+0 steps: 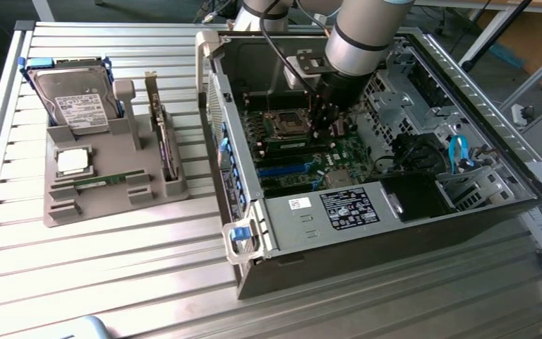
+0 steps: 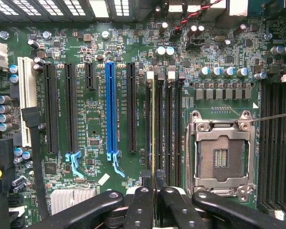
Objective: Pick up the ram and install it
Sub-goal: 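Insert the ram into the slot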
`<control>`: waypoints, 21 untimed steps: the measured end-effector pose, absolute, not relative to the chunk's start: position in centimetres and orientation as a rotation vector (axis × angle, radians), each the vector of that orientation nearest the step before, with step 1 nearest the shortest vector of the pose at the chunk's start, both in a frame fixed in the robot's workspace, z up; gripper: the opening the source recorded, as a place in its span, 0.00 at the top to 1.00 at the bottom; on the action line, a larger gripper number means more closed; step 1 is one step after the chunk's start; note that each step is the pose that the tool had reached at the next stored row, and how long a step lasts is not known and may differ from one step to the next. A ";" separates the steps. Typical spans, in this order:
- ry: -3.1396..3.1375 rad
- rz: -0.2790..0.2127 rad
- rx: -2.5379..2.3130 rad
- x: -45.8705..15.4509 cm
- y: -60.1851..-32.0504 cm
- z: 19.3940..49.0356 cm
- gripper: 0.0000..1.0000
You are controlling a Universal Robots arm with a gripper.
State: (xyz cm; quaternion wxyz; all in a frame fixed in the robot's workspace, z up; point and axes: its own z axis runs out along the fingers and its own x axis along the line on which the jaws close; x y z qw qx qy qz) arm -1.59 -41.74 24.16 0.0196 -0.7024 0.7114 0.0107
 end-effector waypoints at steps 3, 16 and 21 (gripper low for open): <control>2.208 0.033 -2.180 -1.6 -41.7 24.2 0.88; 2.204 0.033 -2.184 -1.6 -41.8 24.1 0.88; 2.202 0.033 -2.186 -1.6 -41.7 24.0 0.88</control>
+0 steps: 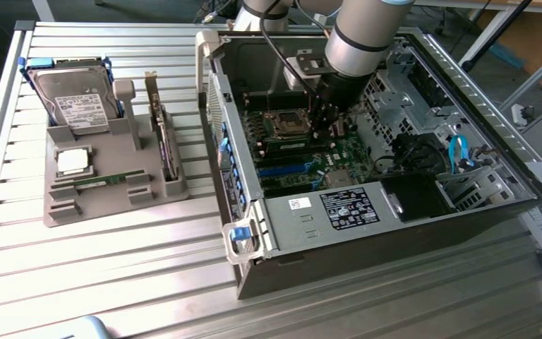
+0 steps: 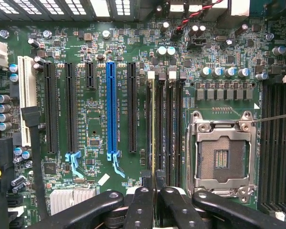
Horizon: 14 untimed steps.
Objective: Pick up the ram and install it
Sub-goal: 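Insert the ram into the slot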
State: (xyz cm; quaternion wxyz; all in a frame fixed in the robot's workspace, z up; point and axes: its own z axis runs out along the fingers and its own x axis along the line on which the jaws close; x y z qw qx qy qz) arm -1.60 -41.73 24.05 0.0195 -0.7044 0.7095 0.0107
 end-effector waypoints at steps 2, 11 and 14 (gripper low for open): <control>2.202 0.033 -2.186 -1.6 -41.7 24.0 0.88; 2.202 0.033 -2.186 -1.6 -41.7 23.9 0.88; 2.202 0.033 -2.186 -1.6 -41.7 23.8 0.88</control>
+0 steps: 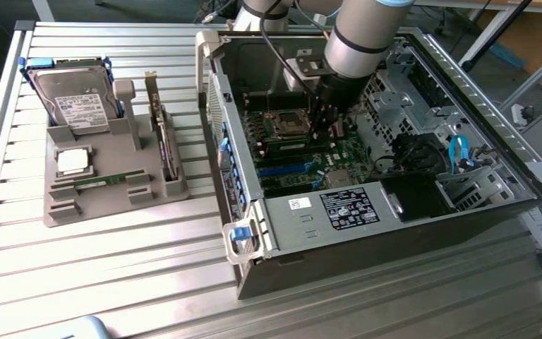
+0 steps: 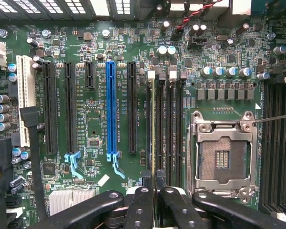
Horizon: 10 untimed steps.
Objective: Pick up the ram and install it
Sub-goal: 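Insert the ram into the slot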
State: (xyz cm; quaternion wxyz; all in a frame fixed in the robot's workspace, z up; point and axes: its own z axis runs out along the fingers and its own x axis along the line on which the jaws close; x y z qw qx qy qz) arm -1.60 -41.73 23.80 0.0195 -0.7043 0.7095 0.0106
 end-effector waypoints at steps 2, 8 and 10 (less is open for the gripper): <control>2.202 0.033 -2.186 -1.6 -41.7 23.7 0.88; 2.202 0.033 -2.186 -1.6 -41.7 23.6 0.88; 2.202 0.033 -2.186 -1.6 -41.7 23.6 0.88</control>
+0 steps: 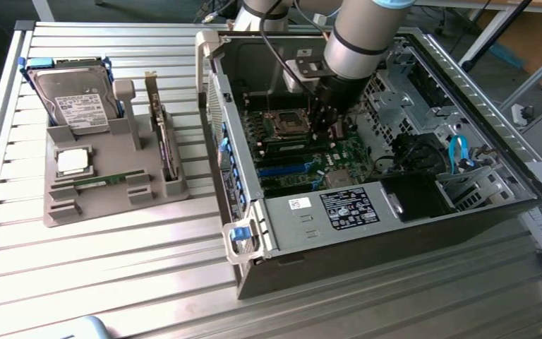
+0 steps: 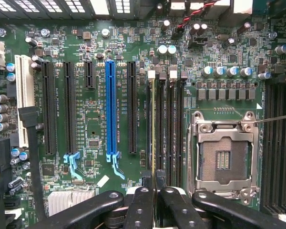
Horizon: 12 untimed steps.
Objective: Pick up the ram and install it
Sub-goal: 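Insert the ram into the slot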
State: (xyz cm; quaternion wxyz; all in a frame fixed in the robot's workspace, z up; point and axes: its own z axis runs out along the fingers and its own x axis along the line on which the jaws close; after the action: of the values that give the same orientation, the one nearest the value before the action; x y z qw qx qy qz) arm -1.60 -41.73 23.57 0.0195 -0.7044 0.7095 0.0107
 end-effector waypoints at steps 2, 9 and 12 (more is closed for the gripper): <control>2.202 0.033 -2.186 -1.6 -41.7 23.5 0.88; 2.202 0.033 -2.186 -1.6 -41.7 23.4 0.88; 2.202 0.033 -2.186 -1.6 -41.7 23.4 0.88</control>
State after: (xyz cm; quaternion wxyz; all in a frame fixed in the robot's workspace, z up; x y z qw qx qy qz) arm -1.60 -41.73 23.40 0.0195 -0.7044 0.7095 0.0107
